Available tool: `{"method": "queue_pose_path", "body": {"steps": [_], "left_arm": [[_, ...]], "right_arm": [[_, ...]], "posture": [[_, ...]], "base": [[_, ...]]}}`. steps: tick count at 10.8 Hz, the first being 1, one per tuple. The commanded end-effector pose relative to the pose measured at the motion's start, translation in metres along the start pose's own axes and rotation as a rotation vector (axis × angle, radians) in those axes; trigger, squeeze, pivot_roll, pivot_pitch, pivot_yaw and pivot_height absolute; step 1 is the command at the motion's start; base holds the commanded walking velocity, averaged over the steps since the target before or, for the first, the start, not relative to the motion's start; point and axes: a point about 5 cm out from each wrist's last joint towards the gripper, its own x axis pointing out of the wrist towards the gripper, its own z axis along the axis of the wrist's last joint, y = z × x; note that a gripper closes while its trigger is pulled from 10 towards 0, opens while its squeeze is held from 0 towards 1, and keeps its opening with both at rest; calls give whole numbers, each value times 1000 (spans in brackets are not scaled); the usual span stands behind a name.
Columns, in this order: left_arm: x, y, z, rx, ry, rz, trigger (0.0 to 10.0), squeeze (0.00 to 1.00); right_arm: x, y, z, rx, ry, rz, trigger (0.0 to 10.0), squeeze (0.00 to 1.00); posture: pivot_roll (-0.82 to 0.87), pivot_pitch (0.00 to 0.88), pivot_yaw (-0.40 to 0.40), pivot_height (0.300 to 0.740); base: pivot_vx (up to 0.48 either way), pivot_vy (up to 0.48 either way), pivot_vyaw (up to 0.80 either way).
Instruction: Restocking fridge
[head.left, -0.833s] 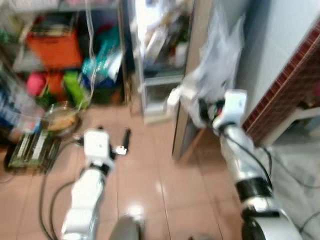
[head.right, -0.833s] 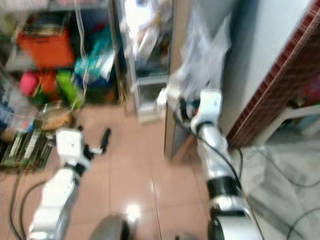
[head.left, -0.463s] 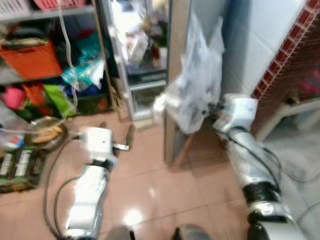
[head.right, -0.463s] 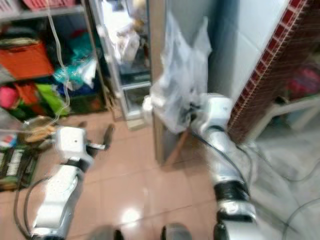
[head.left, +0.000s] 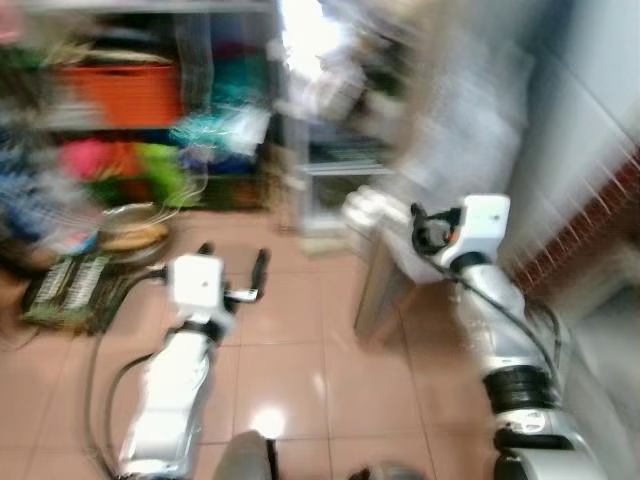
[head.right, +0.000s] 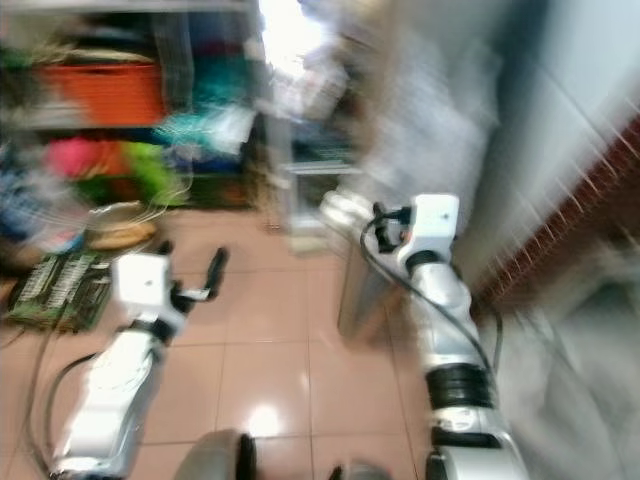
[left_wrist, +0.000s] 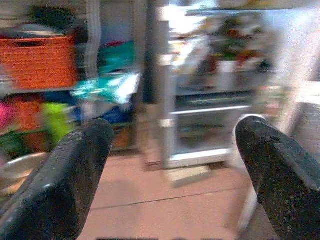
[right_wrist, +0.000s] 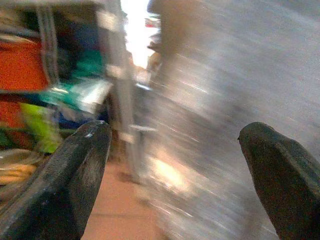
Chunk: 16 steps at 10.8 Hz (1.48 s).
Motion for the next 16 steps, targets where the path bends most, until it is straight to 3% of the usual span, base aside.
{"method": "queue_pose_path", "body": {"steps": [1,6,8,9,11,13,15,16], "left_arm": [[1,-4,4,-4,-16,-19,10000,0],[0,1,2,3,-1,14,10000,0],[2,-1,2,0,-2,7,10000,0],[3,-2,2,-1,-4,2,10000,0],[6,-4,3,-3,-8,-12,10000,0],[7,-5,4,-4,-8,-10,10000,0],[3,-2,1,-3,0,8,10000,0],[3,-2,2,-4,-1,9,10000,0]], "right_arm": [[2,-7,3,-7,-5,-30,10000,0],[13,-15,21,-64,-61,-148,10000,0],[18,-10,23,-13,-61,-122,10000,0],[21,-3,23,11,-63,-86,10000,0],[39,48,33,155,-62,48,10000,0],[46,86,45,196,-85,132,10000,0],[43,85,43,162,-102,130,10000,0],[43,68,39,128,-107,50,10000,0]], "posture": [[70,114,-6,740],[84,106,-15,740],[81,100,-15,740],[80,99,-14,740],[82,92,-10,740],[99,88,-15,740],[101,88,-21,740],[94,91,-23,740]], "base": [[334,0,0],[61,0,0],[0,0,0],[0,0,0],[0,0,0],[0,0,0],[0,0,0],[0,0,0]]}}
